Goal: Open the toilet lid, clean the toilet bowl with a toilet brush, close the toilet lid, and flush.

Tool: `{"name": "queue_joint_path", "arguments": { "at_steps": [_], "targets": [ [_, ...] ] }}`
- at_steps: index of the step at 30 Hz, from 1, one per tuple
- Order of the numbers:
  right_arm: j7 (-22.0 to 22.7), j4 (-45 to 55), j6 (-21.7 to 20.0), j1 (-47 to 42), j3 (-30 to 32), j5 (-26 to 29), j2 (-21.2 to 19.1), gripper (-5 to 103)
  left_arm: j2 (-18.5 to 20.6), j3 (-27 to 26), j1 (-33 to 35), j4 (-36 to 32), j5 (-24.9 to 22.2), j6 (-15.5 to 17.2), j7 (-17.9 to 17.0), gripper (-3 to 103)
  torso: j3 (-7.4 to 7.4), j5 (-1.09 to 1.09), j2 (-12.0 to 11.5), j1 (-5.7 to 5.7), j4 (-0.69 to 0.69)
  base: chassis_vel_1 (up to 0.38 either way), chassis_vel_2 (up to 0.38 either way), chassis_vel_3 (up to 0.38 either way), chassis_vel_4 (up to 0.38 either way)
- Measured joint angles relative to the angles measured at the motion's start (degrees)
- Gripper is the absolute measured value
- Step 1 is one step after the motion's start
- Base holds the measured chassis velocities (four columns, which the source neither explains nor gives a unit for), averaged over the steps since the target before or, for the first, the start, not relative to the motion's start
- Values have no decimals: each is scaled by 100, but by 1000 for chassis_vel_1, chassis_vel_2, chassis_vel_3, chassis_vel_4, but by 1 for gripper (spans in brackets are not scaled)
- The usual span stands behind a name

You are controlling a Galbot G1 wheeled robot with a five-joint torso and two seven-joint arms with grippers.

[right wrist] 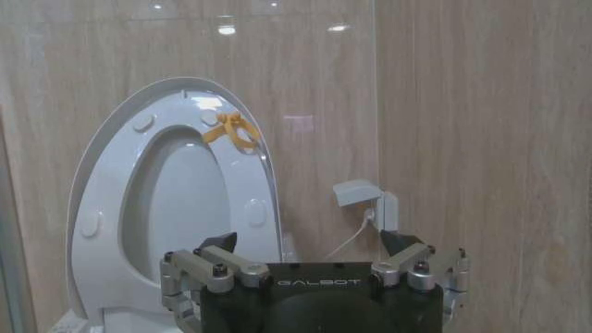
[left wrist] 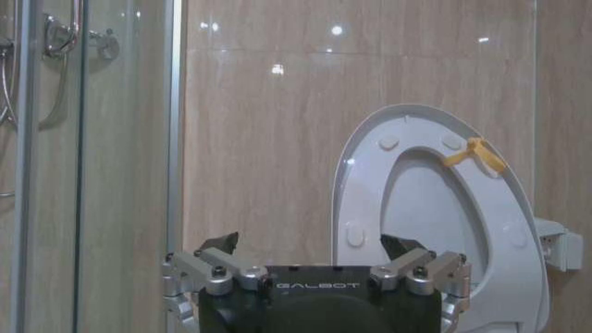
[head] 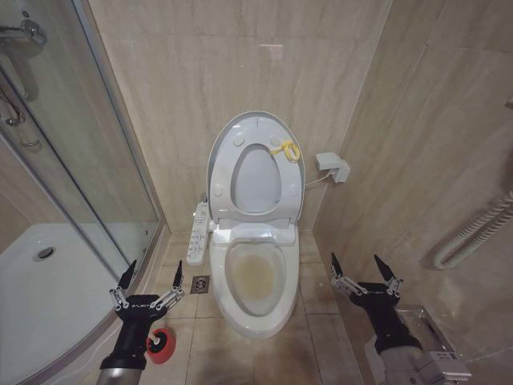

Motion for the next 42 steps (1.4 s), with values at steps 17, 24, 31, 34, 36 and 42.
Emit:
{"name": "queue_joint_path", "arguments": {
  "at_steps": [17, 24, 31, 34, 36, 42],
  "targets": [
    [292, -453, -1583, 957, -93, 476, -524, 100, 0, 0, 0, 1, 0, 0, 1, 100, 1, 1, 0, 0, 2, 0, 0, 0, 0],
    [514, -394, -1632, 1392, -50, 878, -701, 100, 0, -1, -1, 1, 0, 0, 1, 100, 0, -1, 0, 0, 1, 0, 0, 0, 0],
    [519, -634, -1450, 1751, -108, 927, -825, 100, 0, -1, -1, 1, 0, 0, 1, 100, 0, 0, 0, 0, -1, 0, 0, 0, 0],
    [523, -869, -1393, 1981, -121, 957, -926, 100, 1, -1, -1, 1, 0, 0, 1, 100, 0, 0, 0, 0, 0, 0, 0, 0, 0],
    [527, -1257, -1296, 2308, -130, 992, -1086, 100, 0, 0, -1, 1, 0, 0, 1, 100, 0, 0, 0, 0, 0, 0, 0, 0, 0],
    [538, -2139, -1170, 3173, -221, 1073, -1355, 100, 0, -1, -1, 1, 0, 0, 0, 100, 1, 1, 0, 0, -1, 0, 0, 0, 0]
  ]
}}
